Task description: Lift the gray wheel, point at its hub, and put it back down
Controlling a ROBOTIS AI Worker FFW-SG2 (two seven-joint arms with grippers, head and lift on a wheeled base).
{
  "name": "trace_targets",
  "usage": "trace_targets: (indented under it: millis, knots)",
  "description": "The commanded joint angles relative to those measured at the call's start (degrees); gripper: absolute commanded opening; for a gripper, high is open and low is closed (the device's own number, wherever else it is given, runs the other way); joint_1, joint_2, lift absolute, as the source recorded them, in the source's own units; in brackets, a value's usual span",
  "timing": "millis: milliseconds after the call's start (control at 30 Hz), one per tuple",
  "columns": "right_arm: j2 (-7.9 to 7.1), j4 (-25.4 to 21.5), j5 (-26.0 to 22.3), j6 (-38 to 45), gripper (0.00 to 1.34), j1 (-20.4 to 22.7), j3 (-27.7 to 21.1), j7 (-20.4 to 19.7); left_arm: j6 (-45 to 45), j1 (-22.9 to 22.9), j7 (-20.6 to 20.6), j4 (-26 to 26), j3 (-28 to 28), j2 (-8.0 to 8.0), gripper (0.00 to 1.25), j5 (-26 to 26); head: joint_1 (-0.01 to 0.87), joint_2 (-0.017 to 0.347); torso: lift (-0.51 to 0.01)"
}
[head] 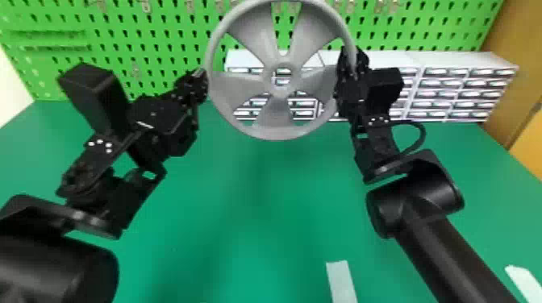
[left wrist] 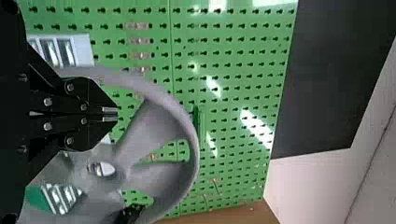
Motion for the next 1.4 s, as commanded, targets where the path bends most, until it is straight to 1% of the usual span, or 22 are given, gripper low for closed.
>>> trace_targets:
  millis: [0,133,267,400,500,633,833,1000,1133,1267,1333,1367]
  knots:
    - [-0.2,-0.43,0.1,0.36,0.01,0.41,-0.45,0.0,0.52,1.84,0.07,-2.55,2.85,-0.14,0.03,-0.95,0.692,0.048,-0.088]
    - [-0.28,-0.61,0.1,0.53,0.01,0.58,-0.63,0.0,1.58,3.24,-0.98,-3.87,6.28,-0.14,0.03,-0.95,0.692,0.048,-0.088]
    - [-0.46,-0.69,0.1,0.62,0.01,0.84,-0.72,0.0,1.84,4.21,-1.07,-4.84,8.39,-0.05,0.03,-1.39,0.692,0.048,-0.088]
    - [-0.46,-0.96,0.1,0.8,0.01,1.02,-0.8,0.0,2.01,4.56,-1.07,-4.92,9.44,-0.14,0.03,-2.27,0.692,0.048,-0.088]
    - [-0.46,-1.05,0.1,0.8,0.01,1.11,-0.8,0.0,2.01,4.74,-1.69,-4.66,11.55,-0.05,0.03,-3.59,0.692,0.048,-0.088]
    - [-0.55,-1.13,0.1,0.8,0.01,1.2,-0.63,0.0,2.01,4.91,-2.74,-2.81,14.98,0.57,0.03,-3.24,0.692,0.048,-0.088]
    - [-0.64,-1.31,-0.16,0.8,0.01,1.28,-0.54,0.09,2.01,4.39,-3.44,0.09,18.67,0.39,0.03,-1.65,0.692,0.048,-0.088]
    - [-0.64,-1.31,-0.25,0.8,0.01,1.2,-0.19,0.0,1.93,3.42,-5.55,3.07,21.31,0.39,0.03,-0.07,0.692,0.048,-0.088]
    - [-0.64,-1.31,-0.25,0.8,0.01,1.11,-0.01,0.0,1.58,3.68,-5.73,4.31,22.45,-0.23,0.03,-0.25,0.692,0.048,-0.088]
    - [-0.64,-1.57,-0.51,0.97,0.01,1.2,0.16,0.09,0.87,3.68,-5.99,4.74,22.45,-0.67,0.03,-0.6,0.692,0.048,-0.088]
    - [-0.81,-2.01,-1.3,1.76,0.01,1.2,0.43,0.35,0.52,3.51,-5.99,4.92,22.19,-0.75,0.03,-0.77,0.692,0.048,-0.088]
    - [-0.81,-2.36,-2.27,2.73,0.01,1.11,0.51,1.23,0.26,3.51,-5.99,5.01,22.1,-0.75,0.03,-0.86,0.692,0.048,-0.088]
